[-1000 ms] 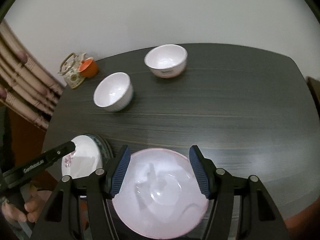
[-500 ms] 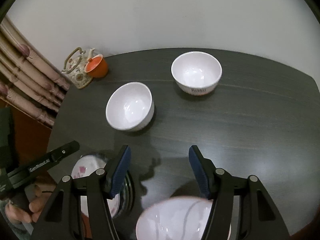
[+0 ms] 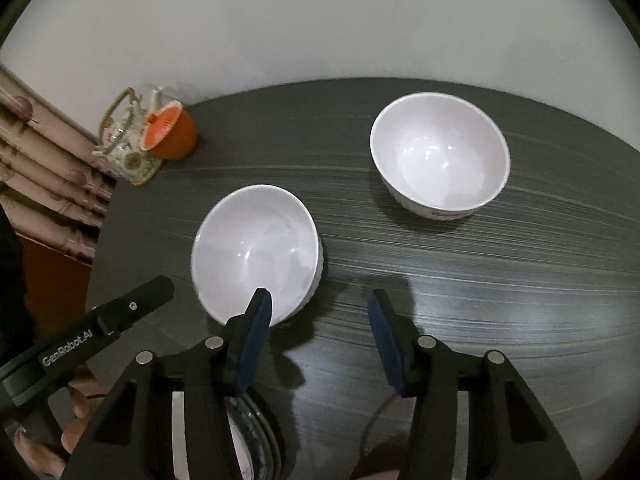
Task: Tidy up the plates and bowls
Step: 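Move the right gripper to a white bowl rim and close on it, then lift the white bowl with the right gripper and carry it over the pink-rimmed bowl, then lower the white bowl into the pink-rimmed bowl, then open the right gripper to release the white bowl, then move the right gripper to the white 'Rabbit' bowl, then close the right gripper on the 'Rabbit' bowl rim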
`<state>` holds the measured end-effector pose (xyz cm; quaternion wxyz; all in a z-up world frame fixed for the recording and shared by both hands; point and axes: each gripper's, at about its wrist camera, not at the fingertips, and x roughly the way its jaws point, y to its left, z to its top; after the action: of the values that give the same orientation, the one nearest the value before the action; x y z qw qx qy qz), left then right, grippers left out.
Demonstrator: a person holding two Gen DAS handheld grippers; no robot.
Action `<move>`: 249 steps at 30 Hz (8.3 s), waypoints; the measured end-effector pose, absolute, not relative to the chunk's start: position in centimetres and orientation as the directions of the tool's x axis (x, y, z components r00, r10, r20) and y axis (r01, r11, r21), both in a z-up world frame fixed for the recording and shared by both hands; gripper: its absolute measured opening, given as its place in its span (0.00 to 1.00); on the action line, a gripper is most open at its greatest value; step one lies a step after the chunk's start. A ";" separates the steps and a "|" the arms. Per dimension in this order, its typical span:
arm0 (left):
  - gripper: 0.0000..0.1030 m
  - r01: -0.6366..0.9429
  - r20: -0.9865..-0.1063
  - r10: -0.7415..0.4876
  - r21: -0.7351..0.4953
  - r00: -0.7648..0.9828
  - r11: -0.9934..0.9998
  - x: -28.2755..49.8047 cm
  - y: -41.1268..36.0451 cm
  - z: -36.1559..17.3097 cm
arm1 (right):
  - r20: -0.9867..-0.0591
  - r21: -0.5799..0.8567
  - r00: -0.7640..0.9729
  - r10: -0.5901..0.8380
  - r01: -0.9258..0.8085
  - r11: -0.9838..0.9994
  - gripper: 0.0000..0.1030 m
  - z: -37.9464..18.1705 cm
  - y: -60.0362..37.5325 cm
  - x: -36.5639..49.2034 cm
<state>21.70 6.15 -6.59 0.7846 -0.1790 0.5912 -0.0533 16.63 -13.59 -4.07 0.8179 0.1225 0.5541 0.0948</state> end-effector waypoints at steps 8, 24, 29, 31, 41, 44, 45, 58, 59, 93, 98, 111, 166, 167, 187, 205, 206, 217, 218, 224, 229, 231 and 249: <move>0.26 -0.148 -0.919 -0.290 -0.337 0.268 0.930 22.5 5.8 -8.3 | -0.900 0.295 0.335 0.278 -0.002 0.956 0.41 -6.2 -12.9 19.3; 0.13 -0.121 -0.917 -0.278 -0.322 0.288 0.939 21.3 4.7 -8.0 | -0.908 0.306 0.297 0.294 -0.007 0.952 0.13 -9.0 -12.3 20.2; 0.13 -0.099 -0.911 -0.274 -0.317 0.308 0.943 19.4 4.3 -6.1 | -0.903 0.318 0.303 0.305 -0.005 0.948 0.13 -8.1 -12.7 19.0; 0.13 -0.091 -0.907 -0.277 -0.320 0.317 0.943 18.3 4.2 -5.1 | -0.898 0.322 0.314 0.307 -0.005 0.947 0.13 -7.3 -12.9 18.5; 0.13 -0.041 -0.875 -0.289 -0.330 0.387 0.943 13.1 3.1 0.5 | -0.864 0.352 0.382 0.328 -0.006 0.936 0.13 -2.6 -14.7 13.4; 0.13 -0.020 -0.863 -0.305 -0.341 0.403 0.940 11.1 2.6 2.1 | -0.853 0.362 0.401 0.334 -0.005 0.932 0.13 -1.2 -15.2 11.5; 0.13 -0.012 -0.860 -0.310 -0.344 0.406 0.939 10.3 2.4 2.7 | -0.850 0.362 0.409 0.333 -0.007 0.932 0.13 -0.8 -15.3 10.8; 0.13 0.120 -0.852 -0.361 -0.342 0.378 0.932 2.4 -3.3 3.9 | -0.822 0.371 0.480 0.308 0.040 0.928 0.14 1.4 -20.3 0.7; 0.13 0.122 -0.853 -0.366 -0.346 0.372 0.930 2.0 -3.7 3.8 | -0.822 0.371 0.483 0.303 0.050 0.927 0.14 1.3 -20.9 -0.1; 0.13 0.137 -0.948 -0.241 -0.216 0.206 0.967 -0.3 -8.9 -4.8 | -0.898 0.339 0.353 0.264 0.170 0.925 0.15 -7.0 -24.2 -4.3; 0.13 0.134 -0.955 -0.226 -0.202 0.191 0.970 0.0 -9.3 -5.4 | -0.905 0.332 0.333 0.264 0.167 0.928 0.15 -7.7 -24.1 -4.0; 0.13 0.129 -0.962 -0.198 -0.175 0.190 0.976 0.4 -10.4 -5.9 | -0.913 0.322 0.312 0.262 0.157 0.934 0.16 -8.4 -23.8 -3.6; 0.21 0.130 -0.954 -0.181 -0.153 0.241 0.980 0.5 -10.8 -5.0 | -0.909 0.308 0.339 0.241 0.160 0.938 0.33 -7.6 -23.5 -4.5; 0.21 0.130 -0.952 -0.183 -0.154 0.244 0.979 0.5 -10.8 -4.9 | -0.908 0.306 0.345 0.237 0.160 0.938 0.35 -7.4 -23.6 -4.5; 0.34 0.145 -0.923 -0.245 -0.210 0.297 0.967 1.2 -10.0 -2.9 | -0.889 0.285 0.411 0.203 0.147 0.947 0.38 -5.6 -24.0 -3.5; 0.45 0.100 -0.917 -0.159 -0.132 0.366 0.986 5.4 -8.7 -3.2 | -0.861 0.209 0.493 0.123 0.124 0.970 0.42 -5.1 -25.9 -0.4; 0.45 0.099 -0.919 -0.156 -0.129 0.363 0.987 5.8 -8.7 -3.3 | -0.861 0.204 0.494 0.118 0.123 0.971 0.42 -5.2 -26.1 0.0; 0.45 0.073 -0.922 -0.148 -0.130 0.358 0.989 12.8 -8.6 -4.0 | -0.866 0.145 0.493 0.087 0.080 0.986 0.45 -6.0 -27.3 4.7; 0.45 0.074 -0.921 -0.154 -0.136 0.359 0.988 13.4 -8.6 -4.1 | -0.865 0.141 0.494 0.087 0.074 0.987 0.45 -6.1 -27.5 5.1; 0.45 0.046 -0.918 -0.164 -0.159 0.361 0.986 17.9 -8.6 -4.5 | -0.870 0.224 0.469 0.153 0.098 0.970 0.45 -6.6 -29.8 9.2; 0.45 0.030 -0.905 -0.214 -0.218 0.367 0.975 22.3 -8.9 -4.5 | -0.859 0.255 0.483 0.170 0.115 0.960 0.45 -5.9 -31.4 13.2; 0.45 0.020 -0.904 -0.222 -0.231 0.365 0.973 23.9 -9.1 -4.6 | -0.854 0.270 0.489 0.179 0.121 0.955 0.45 -5.5 -31.9 14.9; 0.44 0.024 -0.920 -0.279 -0.284 0.276 0.959 30.1 -11.3 -9.2 | -0.885 0.309 0.403 0.233 0.135 0.942 0.45 -8.4 -29.9 24.2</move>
<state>30.14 -11.27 -9.17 0.7916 -0.1075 0.5939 -0.0957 24.15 -29.86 -8.39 0.8204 0.1682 0.5456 0.0299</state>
